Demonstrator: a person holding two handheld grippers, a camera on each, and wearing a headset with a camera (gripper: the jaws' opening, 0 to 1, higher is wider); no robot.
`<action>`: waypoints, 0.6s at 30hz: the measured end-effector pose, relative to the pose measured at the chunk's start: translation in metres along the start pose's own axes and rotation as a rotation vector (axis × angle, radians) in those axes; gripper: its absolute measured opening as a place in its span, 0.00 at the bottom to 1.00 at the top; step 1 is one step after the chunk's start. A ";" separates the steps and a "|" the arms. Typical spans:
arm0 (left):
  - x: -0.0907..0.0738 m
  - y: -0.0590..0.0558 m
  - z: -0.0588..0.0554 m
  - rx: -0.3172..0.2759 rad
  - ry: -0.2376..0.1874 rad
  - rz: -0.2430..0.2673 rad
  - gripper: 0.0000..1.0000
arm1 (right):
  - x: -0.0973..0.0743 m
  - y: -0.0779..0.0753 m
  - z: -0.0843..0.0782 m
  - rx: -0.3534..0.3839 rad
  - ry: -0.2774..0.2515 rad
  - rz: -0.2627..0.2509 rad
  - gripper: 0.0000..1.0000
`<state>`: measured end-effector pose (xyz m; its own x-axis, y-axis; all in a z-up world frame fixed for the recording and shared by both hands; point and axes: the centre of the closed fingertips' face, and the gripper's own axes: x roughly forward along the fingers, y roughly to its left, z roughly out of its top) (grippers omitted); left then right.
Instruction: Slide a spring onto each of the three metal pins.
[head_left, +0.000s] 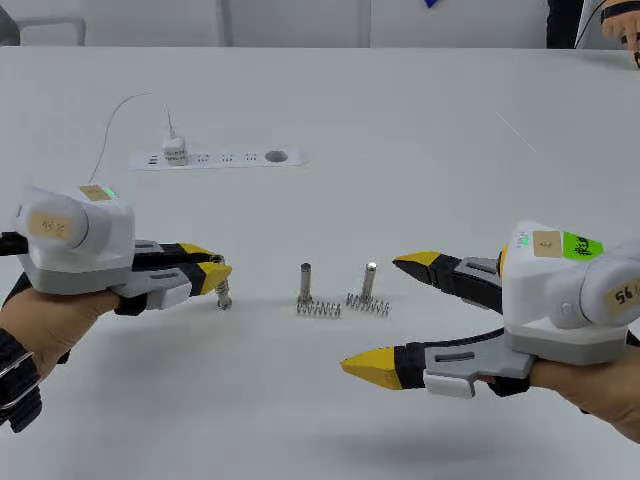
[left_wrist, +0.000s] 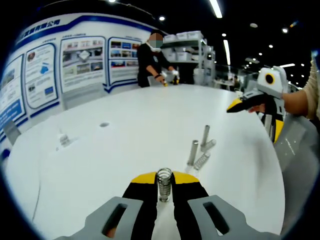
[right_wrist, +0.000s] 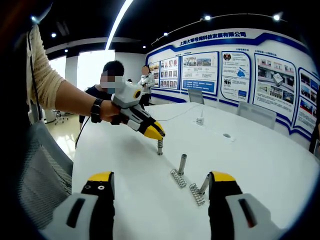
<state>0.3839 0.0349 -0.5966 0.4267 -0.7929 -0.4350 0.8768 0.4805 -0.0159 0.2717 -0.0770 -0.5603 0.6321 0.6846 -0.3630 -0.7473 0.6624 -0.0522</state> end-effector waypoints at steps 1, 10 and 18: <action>0.001 0.000 -0.001 -0.001 0.001 0.000 0.10 | 0.000 0.000 0.000 0.001 0.000 0.000 0.78; 0.004 0.000 -0.009 -0.004 0.014 0.001 0.10 | 0.001 0.001 -0.001 0.005 0.002 0.003 0.78; 0.006 0.000 -0.015 0.003 0.025 0.008 0.10 | 0.001 0.001 -0.003 0.005 0.006 0.005 0.78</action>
<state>0.3826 0.0358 -0.6123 0.4279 -0.7793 -0.4578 0.8742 0.4855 -0.0093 0.2708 -0.0762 -0.5631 0.6274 0.6860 -0.3685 -0.7493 0.6606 -0.0460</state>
